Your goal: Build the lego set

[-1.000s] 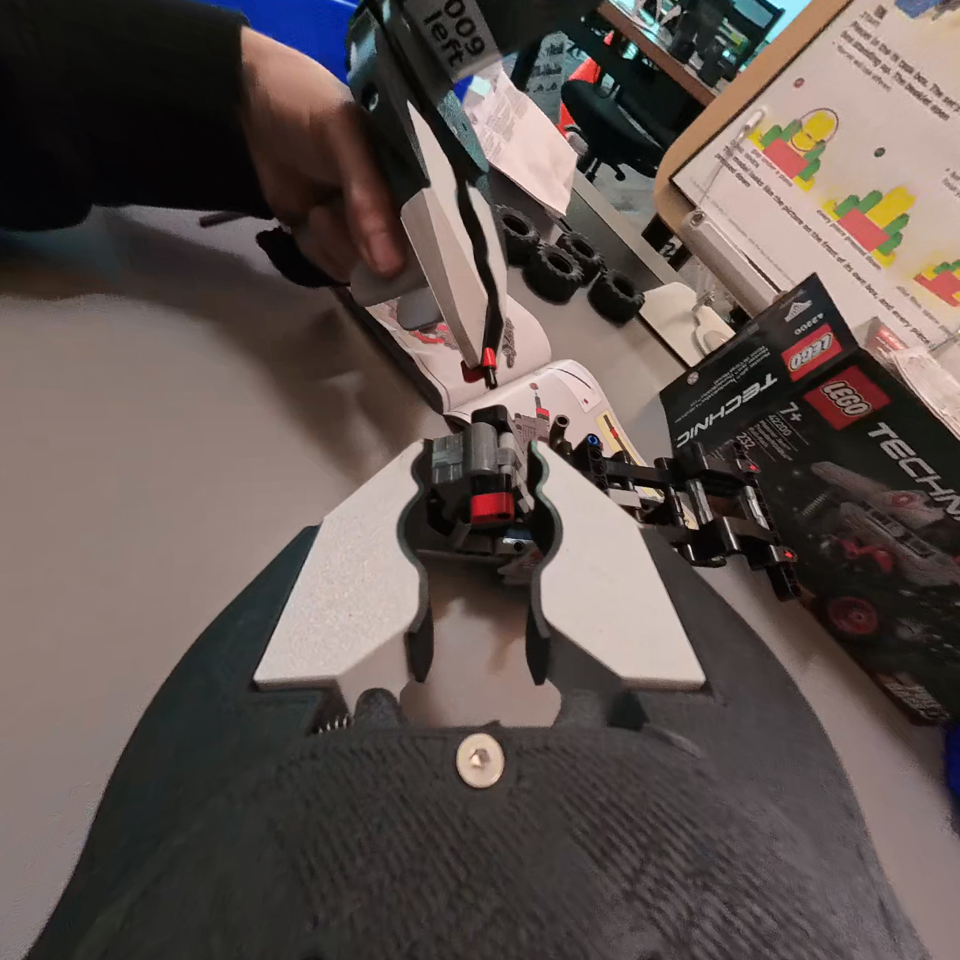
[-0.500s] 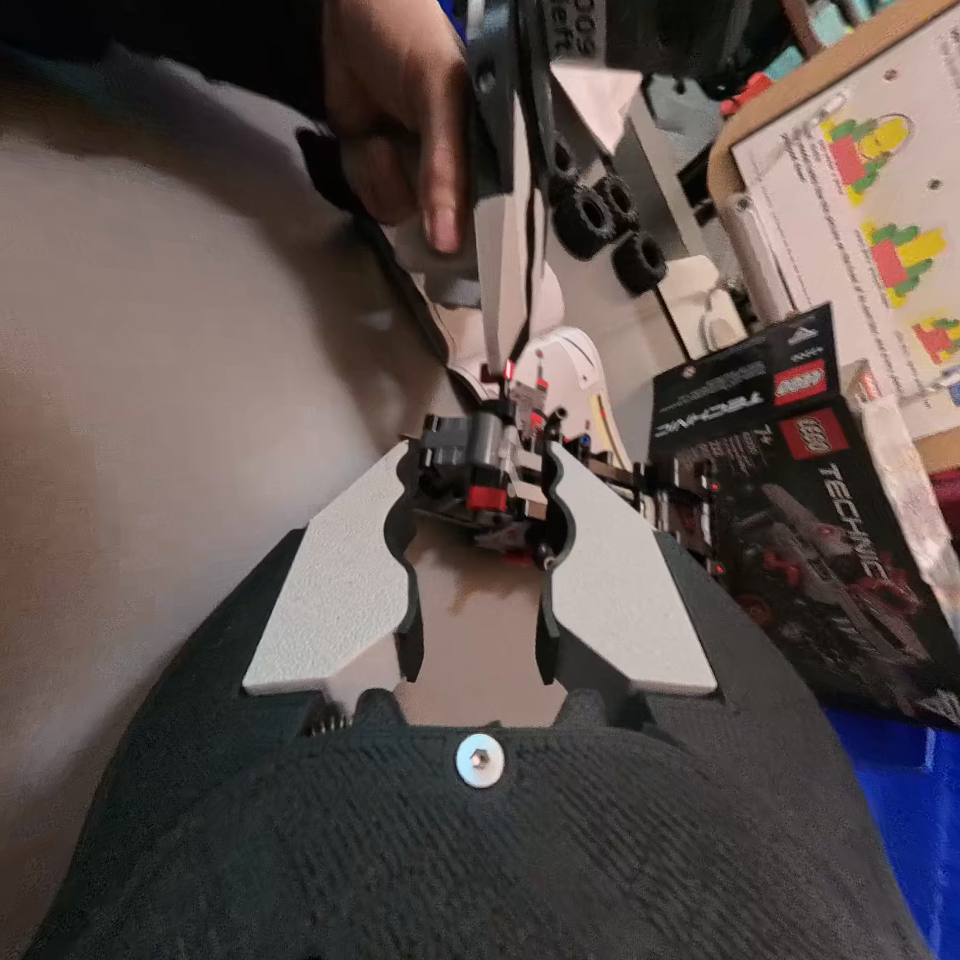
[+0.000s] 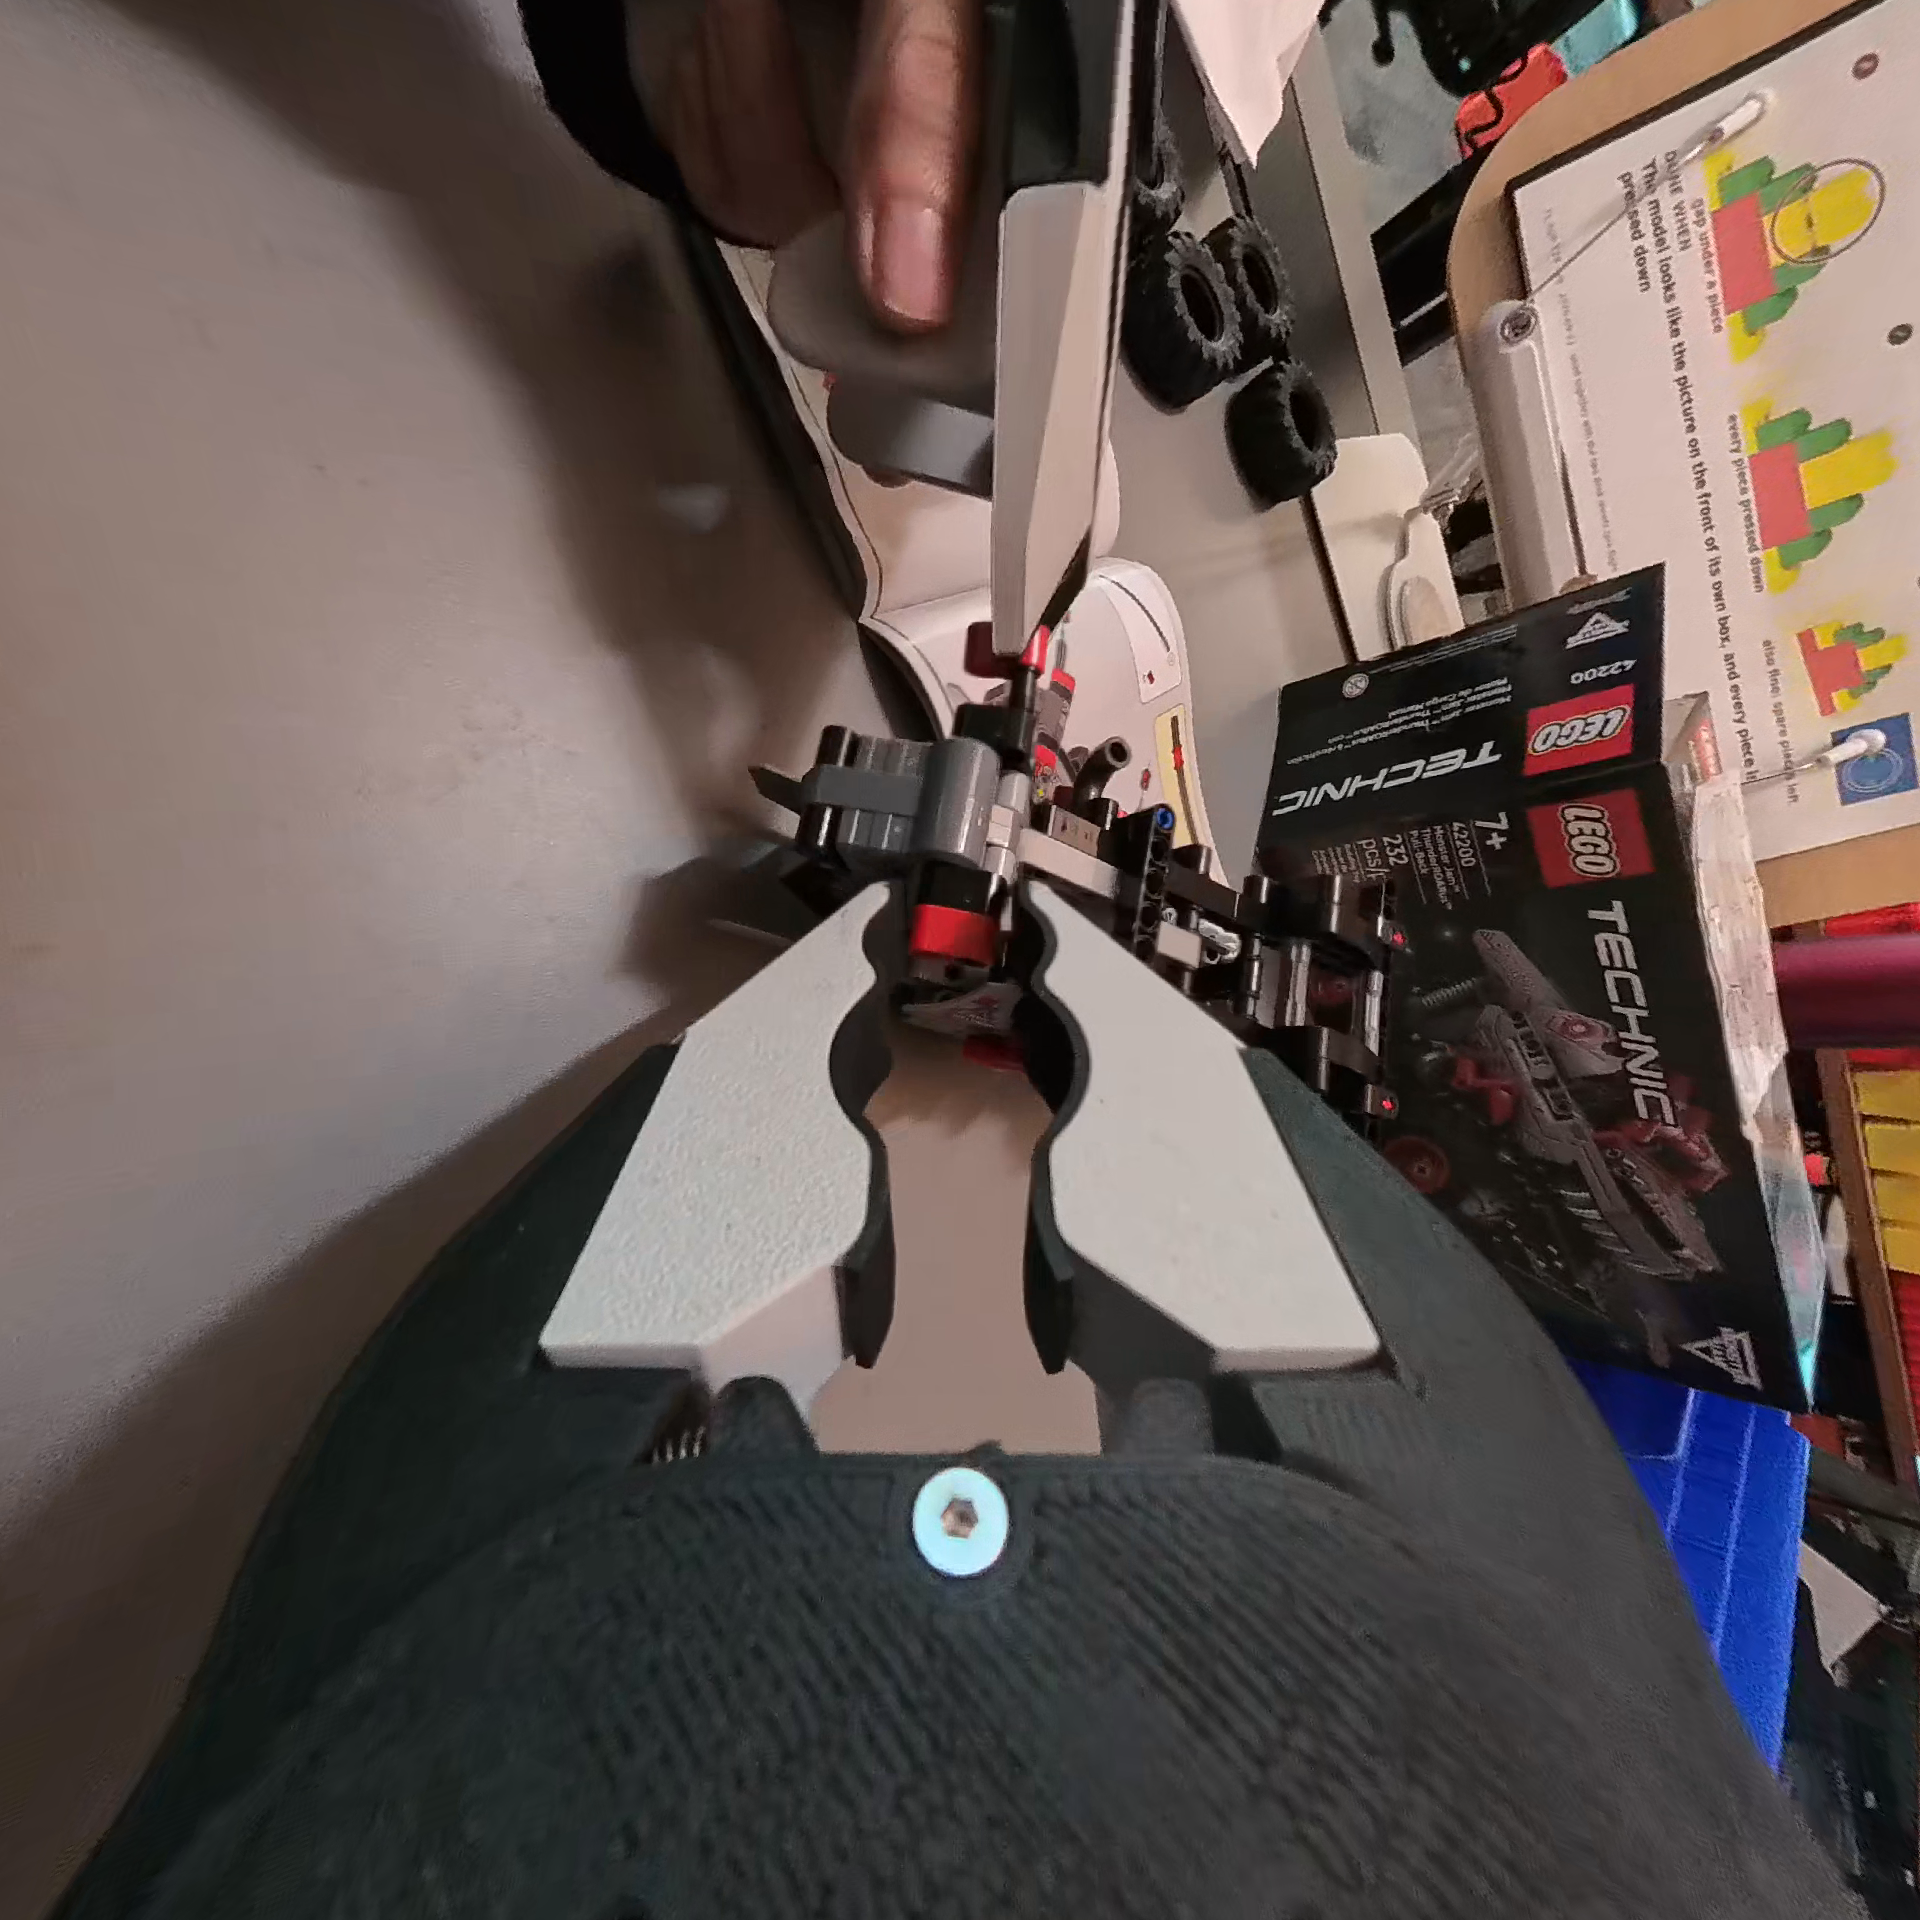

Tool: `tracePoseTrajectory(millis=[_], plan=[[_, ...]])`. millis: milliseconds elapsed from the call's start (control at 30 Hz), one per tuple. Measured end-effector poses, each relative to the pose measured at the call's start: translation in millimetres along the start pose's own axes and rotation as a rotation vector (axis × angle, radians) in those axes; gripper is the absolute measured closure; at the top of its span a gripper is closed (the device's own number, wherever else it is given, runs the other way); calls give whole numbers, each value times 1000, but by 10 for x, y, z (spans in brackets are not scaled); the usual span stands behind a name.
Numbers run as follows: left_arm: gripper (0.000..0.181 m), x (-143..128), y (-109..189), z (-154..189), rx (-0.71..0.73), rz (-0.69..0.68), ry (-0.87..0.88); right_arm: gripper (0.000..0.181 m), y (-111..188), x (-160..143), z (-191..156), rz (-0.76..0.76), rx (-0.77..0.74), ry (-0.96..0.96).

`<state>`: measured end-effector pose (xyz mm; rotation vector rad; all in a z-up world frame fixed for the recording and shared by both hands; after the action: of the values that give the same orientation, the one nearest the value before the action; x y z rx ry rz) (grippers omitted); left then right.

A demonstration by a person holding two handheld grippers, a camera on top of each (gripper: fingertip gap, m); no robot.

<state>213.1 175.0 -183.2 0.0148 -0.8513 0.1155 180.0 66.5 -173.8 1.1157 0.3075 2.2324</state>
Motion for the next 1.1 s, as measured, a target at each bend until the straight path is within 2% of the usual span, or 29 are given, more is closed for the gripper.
tracePoseTrajectory(millis=[200, 233, 267, 367, 433, 533, 633, 733, 833, 933, 1100], plan=[[176, -19, -43, -1, -4, 2, 10, 163, 34, -39, 14, 24, 6, -38], [176, -21, -59, -3, 0, 6, 12, 160, 65, -55, 46, 15, -22, -73], [176, -19, -74, 1, 0, 12, 16, 146, 117, -59, 95, 20, -78, -115], [176, -33, -125, 26, -13, 12, 22, 131, 308, -18, 132, 81, -214, -357], [176, -42, -154, 33, -13, 8, 22, 132, 364, -7, 45, 134, -277, -600], [176, -42, -192, 63, -20, 10, 16, 130, 352, -151, -154, 163, -344, -898], [176, -66, -235, 90, -15, -4, 11, 135, 306, -230, -228, 249, -383, -1068], [176, -78, -293, 133, -9, 9, 7, 136, 245, -292, -210, 243, -399, -1074], [176, -116, -334, 150, 37, 33, -3, 150, 237, -276, -156, 264, -430, -1005], [176, -142, -343, 156, 103, 140, 6, 153, 216, -295, -128, 247, -452, -959], [176, -170, -367, 161, 197, 231, 6, 155, 194, -334, -115, 228, -493, -897]])
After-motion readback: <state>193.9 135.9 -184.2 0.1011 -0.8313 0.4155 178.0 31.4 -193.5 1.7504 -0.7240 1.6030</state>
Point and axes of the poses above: each gripper's, where its closed fingertips meet, y back along the fingers, x out of its top, z = x × y across the jaws, the point moved 5 cm from there along y, back along the fingers, and after that the axes turned 15 degrees about z, right-handed, at the moved point
